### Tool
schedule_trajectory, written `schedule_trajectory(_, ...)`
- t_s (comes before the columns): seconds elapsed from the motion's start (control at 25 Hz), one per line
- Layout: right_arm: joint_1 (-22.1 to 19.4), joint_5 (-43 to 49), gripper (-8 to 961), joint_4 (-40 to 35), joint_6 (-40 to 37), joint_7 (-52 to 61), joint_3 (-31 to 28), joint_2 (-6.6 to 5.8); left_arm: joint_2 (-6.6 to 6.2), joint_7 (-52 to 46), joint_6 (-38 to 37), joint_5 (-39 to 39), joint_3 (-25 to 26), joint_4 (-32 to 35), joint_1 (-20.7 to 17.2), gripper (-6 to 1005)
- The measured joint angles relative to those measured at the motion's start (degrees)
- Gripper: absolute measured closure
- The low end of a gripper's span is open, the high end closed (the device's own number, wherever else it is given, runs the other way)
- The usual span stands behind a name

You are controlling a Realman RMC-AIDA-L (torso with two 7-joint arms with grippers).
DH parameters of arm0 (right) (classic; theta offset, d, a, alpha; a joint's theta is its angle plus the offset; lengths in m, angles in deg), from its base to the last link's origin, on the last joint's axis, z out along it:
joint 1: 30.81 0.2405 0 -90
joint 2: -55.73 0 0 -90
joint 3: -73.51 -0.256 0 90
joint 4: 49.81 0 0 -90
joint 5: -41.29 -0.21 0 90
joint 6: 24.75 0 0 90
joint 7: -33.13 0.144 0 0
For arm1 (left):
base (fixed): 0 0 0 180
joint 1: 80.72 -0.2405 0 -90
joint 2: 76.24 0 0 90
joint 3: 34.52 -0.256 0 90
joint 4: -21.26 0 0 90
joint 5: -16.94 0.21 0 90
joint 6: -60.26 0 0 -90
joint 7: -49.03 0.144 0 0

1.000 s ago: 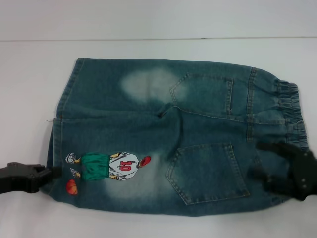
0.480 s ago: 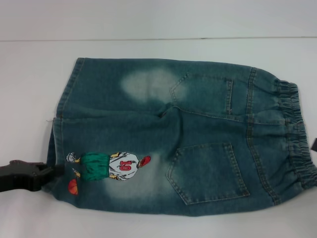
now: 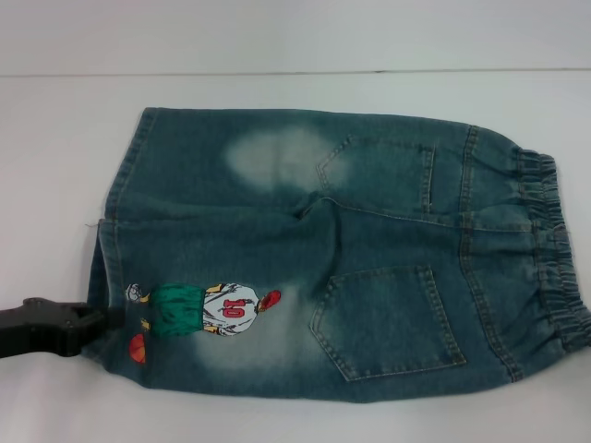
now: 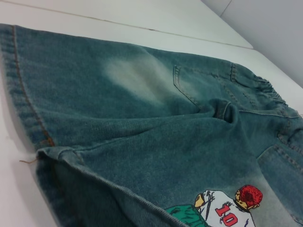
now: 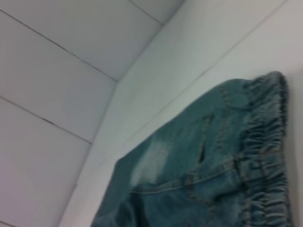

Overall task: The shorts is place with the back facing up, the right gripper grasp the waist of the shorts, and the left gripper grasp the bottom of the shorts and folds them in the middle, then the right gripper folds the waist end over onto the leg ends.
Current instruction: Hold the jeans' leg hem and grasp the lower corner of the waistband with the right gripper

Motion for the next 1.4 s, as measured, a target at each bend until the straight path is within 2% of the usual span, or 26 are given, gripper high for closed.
schedule_trajectory(0.48, 0.78, 1.85, 11, 0.48, 3.95, 0.31, -0.13, 0.46, 0.00, 0.00, 0.01, 0.08, -0.69, -0.15, 0.09, 949)
schedule_trajectory(0.68, 1.60, 1.88, 12, 0.13, 4.86, 0.33, 0.20, 1.10, 0.09, 0.00, -0.02, 0.07, -0.78, -0.15, 0.09, 950)
schedule_trajectory(1.4, 4.13, 5.12, 13, 0.05, 8.08, 0.34, 0.44, 2.23, 0.00, 0.00, -0.61, -0.01, -0.80, -0.13, 0.42, 949)
